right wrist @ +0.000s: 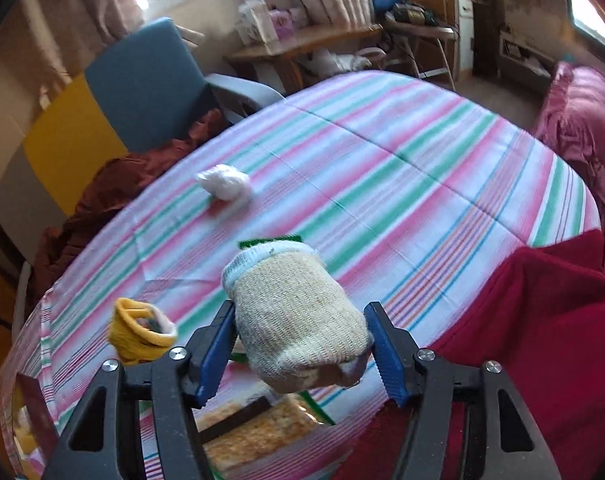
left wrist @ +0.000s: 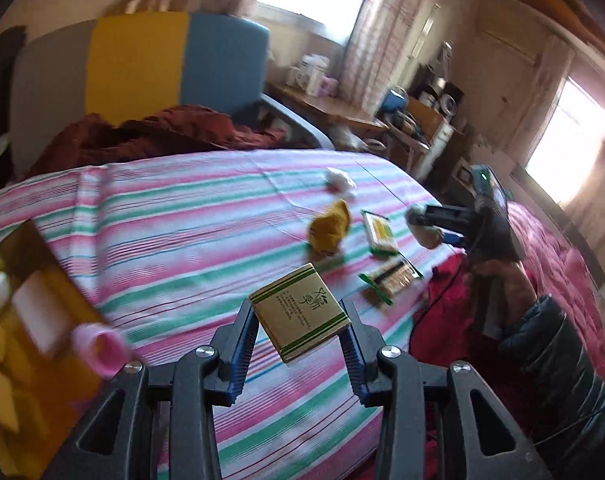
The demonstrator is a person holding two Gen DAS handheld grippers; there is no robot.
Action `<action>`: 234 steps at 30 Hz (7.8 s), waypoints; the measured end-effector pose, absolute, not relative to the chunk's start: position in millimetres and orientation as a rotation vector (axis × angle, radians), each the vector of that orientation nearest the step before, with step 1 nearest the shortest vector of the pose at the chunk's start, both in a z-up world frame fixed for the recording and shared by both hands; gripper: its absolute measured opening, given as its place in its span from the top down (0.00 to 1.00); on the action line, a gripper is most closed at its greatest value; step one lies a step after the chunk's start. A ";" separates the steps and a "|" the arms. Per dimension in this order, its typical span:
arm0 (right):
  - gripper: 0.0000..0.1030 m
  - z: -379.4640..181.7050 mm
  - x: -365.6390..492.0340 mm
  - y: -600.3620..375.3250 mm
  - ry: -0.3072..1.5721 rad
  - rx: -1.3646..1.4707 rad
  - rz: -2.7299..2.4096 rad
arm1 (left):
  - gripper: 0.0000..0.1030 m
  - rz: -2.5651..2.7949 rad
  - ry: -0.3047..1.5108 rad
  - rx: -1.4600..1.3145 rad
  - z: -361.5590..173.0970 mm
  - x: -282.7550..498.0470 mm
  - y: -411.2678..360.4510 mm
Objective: Organize objects
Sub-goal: 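Carry the green box toward the gold tray with the left tool while the right tool carries the sock, then lower the green box into the tray with the left tool while the right tool drops the sock in, then open both tools and withdraw them from the gold tray, then move both open tools toward the remaining items on the table, then grasp the yellow knit sock with the left tool while the right tool grasps the clear plastic bag, then carry the yellow sock to the gold tray with the left tool while the right tool carries the bag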
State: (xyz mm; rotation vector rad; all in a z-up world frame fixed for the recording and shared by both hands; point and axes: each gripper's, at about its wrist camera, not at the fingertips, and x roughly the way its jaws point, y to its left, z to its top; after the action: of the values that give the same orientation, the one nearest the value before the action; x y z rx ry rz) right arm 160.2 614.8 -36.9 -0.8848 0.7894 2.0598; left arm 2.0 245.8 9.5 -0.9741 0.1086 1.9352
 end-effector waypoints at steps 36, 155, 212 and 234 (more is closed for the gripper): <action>0.37 33.7 -13.9 283.8 0.480 -1.277 3.023 | 0.61 2.331 -0.118 -1.141 -17.0 -7.0 22.5; 0.00 -25.2 68.0 496.8 0.546 -1.297 2.313 | 0.40 2.235 0.253 -0.943 27.3 -6.7 180.0; 0.67 -32.1 66.1 629.6 0.555 -1.135 2.376 | 0.30 1.764 0.416 -1.113 -60.5 -52.8 479.0; 0.67 -54.7 39.2 584.1 0.406 -1.320 2.502 | 0.63 1.965 0.359 -1.099 -45.1 -50.9 401.8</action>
State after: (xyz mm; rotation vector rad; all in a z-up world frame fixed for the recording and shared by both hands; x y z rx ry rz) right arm 39.2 584.1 -54.7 -1.3203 0.4065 2.5025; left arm -50.9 401.8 -45.1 -1.0987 0.3585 1.9650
